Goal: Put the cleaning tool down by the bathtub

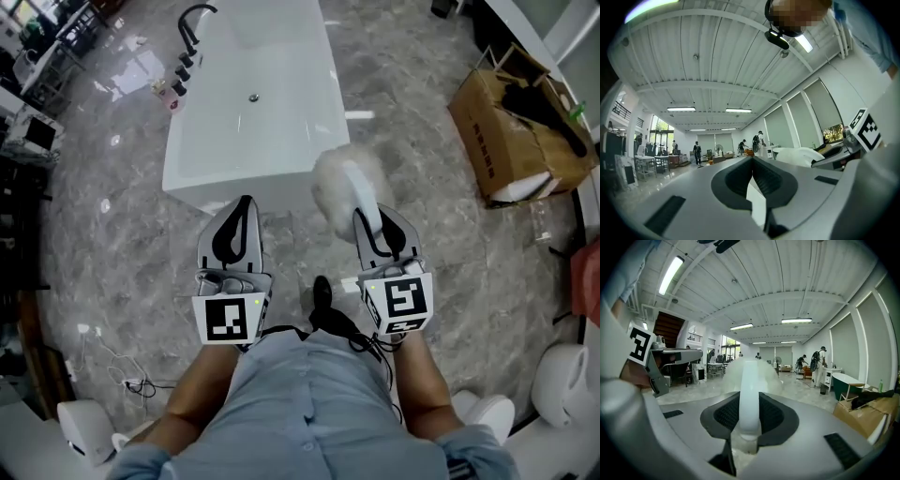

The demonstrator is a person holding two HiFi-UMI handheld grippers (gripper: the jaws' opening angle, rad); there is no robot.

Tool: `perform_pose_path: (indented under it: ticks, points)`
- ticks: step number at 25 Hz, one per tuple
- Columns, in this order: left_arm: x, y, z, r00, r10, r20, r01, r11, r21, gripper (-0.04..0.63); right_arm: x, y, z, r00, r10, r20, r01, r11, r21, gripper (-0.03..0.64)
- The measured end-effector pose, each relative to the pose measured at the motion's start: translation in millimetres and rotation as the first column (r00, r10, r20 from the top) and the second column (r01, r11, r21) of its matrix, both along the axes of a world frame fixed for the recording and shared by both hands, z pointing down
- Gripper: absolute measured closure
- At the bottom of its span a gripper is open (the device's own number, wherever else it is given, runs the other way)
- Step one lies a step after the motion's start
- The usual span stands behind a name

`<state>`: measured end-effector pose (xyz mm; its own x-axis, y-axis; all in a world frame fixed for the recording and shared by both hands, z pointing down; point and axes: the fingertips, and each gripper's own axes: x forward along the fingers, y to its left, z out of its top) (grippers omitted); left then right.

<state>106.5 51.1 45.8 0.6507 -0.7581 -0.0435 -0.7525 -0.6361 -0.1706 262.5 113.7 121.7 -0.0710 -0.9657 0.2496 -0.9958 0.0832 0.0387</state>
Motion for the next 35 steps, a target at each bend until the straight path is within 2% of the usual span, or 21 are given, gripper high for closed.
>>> perform_pose_path:
  ticks: [4,9,15,18,22,27,31,35]
  points:
    - [9,-16,-17,0.998,-0.053,-0.037,0.053,0.998,0.015,0.58,13,-31,-13,0.998,-0.056,-0.007,0.056,0.998,0.034,0.514]
    - [-6,-33,-14,0.992,-0.124,0.015,0.123,0.991,0.047,0.578,12,-64,-19,0.994,-0.112,-0.003,0.112,0.991,0.067,0.514]
    - [-25,-42,-21,0.985,-0.174,-0.002,0.173,0.982,0.073,0.58,-1,-89,-21,0.987,-0.159,0.001,0.158,0.984,0.087,0.514]
    - [-36,-54,-19,0.978,-0.206,-0.02,0.206,0.977,0.046,0.579,-10,-101,-21,0.984,-0.176,-0.002,0.176,0.981,0.085,0.514]
    - [-46,-71,-14,0.975,-0.223,0.015,0.222,0.973,0.056,0.579,-19,-116,-23,0.981,-0.193,-0.008,0.193,0.978,0.078,0.514]
    - [-57,-96,-8,0.973,-0.233,0.001,0.232,0.972,0.037,0.58,-33,-143,-22,0.974,-0.226,-0.022,0.227,0.972,0.061,0.514]
    - [-73,-117,5,0.962,-0.274,-0.006,0.273,0.961,-0.027,0.579,-49,-165,-16,0.966,-0.258,-0.029,0.259,0.965,0.037,0.514]
    - [-89,-135,11,0.956,-0.292,-0.012,0.292,0.956,-0.03,0.58,-68,-183,-2,0.949,-0.313,-0.03,0.314,0.95,0.006,0.514]
